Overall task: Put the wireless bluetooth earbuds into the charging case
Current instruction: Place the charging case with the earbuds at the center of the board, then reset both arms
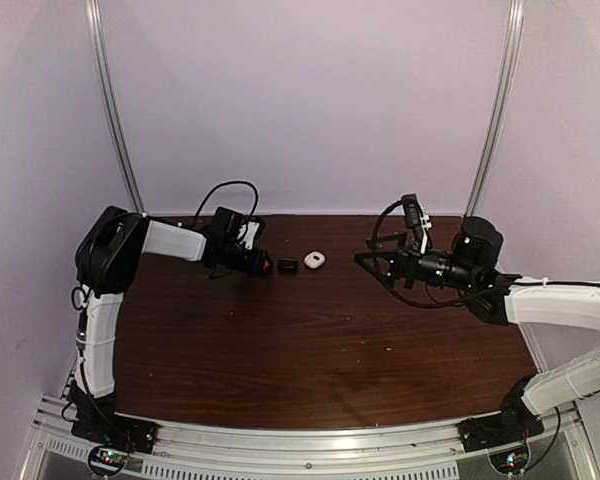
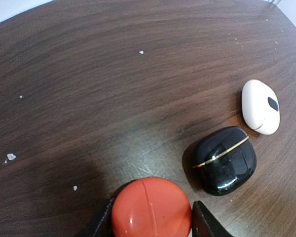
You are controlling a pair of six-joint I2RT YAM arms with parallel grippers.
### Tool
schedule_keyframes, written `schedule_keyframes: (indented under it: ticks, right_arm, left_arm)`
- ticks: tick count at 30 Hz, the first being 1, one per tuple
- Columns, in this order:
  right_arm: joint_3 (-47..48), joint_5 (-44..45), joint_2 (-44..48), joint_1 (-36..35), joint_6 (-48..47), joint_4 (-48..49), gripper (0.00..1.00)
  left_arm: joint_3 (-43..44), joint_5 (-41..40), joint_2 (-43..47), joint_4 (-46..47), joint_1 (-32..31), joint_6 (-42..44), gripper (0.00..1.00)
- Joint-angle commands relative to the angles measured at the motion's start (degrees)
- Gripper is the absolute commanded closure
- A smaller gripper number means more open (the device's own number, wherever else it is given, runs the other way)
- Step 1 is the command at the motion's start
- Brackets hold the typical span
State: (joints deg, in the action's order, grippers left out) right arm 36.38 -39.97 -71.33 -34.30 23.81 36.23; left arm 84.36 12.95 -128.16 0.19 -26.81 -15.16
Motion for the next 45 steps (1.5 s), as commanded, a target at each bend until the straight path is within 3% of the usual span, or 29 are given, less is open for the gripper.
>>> schedule_keyframes:
  ticks: [1,5,6,12,16,24,31,34,39,45]
  right_arm:
    - [2.2,2.08,0.13,1.0,-1.17,-2.11,0.0]
    - [3.26,4.47,0.27,2.13,-1.81,-5.17,0.0]
    - [3.57,5.01,0.19,2.45,-1.96,-5.86,0.0]
    - [6.68,9.81,-1.31,3.86,-2.78,-11.59,0.0]
    - [8.72,15.18,-1.23,4.52,-3.84,-15.59,0.0]
    - [7.84,27.04,2.41,6.04,-1.29,-17.64,0.0]
    - [2.39,29.02,6.49,6.1,-2.93,-16.24,0.0]
    - [1.22,28.22,5.81,6.1,-3.08,-17.85,0.0]
    - [-3.29,26.81,2.33,6.09,-2.41,-14.26,0.0]
    - [-6.19,26.58,-1.2,6.09,-1.99,-9.06,0.0]
  left_arm:
    - [0.89,0.34,0.21,-4.13,0.7,-0.5,0.38]
    - [-0.73,-1.13,4.6,-5.05,0.7,0.19,0.04]
    - [-1.17,-1.57,6.04,-5.24,0.7,0.21,0.03]
    - [-2.54,-3.55,15.84,-6.44,0.7,0.74,0.02]
    - [-6.51,-5.16,26.11,-2.54,0.7,-0.16,0.02]
    - [-26.04,-8.86,48.87,13.43,0.91,-3.49,0.02]
    - [-40.94,-12.1,64.46,16.47,1.01,-8.48,0.02]
    - [-48.18,-18.1,70.35,15.63,1.05,-11.22,0.02]
    - [-54.73,-15.42,73.04,15.31,0.97,-10.46,0.02]
    - [-57.1,-13.95,69.33,16.08,0.96,-10.68,0.02]
